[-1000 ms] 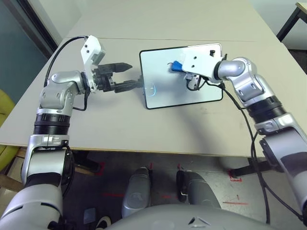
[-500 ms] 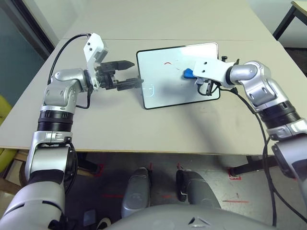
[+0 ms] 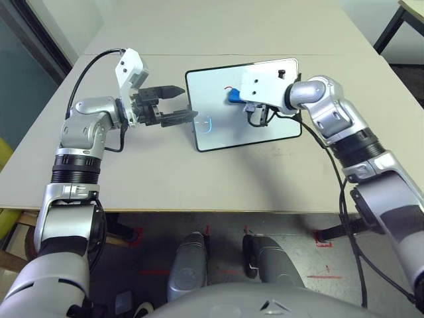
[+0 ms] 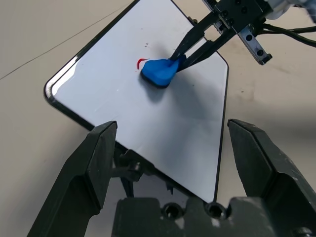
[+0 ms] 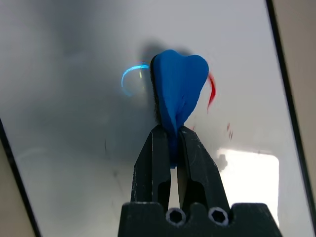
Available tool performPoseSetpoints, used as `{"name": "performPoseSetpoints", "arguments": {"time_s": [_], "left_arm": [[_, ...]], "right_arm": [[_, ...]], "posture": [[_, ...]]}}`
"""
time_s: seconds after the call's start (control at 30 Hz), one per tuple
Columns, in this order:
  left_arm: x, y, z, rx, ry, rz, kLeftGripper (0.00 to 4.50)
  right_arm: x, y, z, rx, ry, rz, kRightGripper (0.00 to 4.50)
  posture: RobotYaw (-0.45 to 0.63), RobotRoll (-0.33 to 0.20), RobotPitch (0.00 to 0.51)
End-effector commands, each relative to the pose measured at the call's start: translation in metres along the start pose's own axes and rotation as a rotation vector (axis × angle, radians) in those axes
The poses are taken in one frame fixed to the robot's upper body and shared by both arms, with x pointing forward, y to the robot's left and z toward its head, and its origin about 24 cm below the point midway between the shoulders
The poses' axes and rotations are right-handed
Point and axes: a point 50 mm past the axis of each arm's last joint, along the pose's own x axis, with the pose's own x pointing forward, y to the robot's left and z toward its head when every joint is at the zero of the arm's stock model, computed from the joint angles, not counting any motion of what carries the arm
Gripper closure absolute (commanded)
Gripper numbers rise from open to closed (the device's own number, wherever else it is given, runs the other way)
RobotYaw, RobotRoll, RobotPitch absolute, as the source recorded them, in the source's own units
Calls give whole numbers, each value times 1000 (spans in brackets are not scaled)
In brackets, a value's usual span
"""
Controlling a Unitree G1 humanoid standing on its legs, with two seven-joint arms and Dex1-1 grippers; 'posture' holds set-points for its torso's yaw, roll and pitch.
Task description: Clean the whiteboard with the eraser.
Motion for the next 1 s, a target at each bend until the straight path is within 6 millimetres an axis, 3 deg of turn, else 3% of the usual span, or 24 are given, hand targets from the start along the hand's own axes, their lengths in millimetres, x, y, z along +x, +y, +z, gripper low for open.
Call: {"name": "performPoseSetpoints", "arguments": {"time_s": [0.03,0.37,0.63,1.0], "left_arm": [[-2,0,0,5,1,11,0],[-1,0,0,5,-5,12,0],[-1,0,0,9,-6,10,0],[-1,2,1,13,-4,10,0]], "right_arm": [[5,-5,12,-31,-16,-17,4499],[11,-15,13,-36,-11,-70,4499],[14,-13,-5,-5,29,-87,4499],[-5,-22,-27,25,92,-115,4499]], "posture": [[274,0,109],[276,0,106],[275,0,98],[263,0,97]]}}
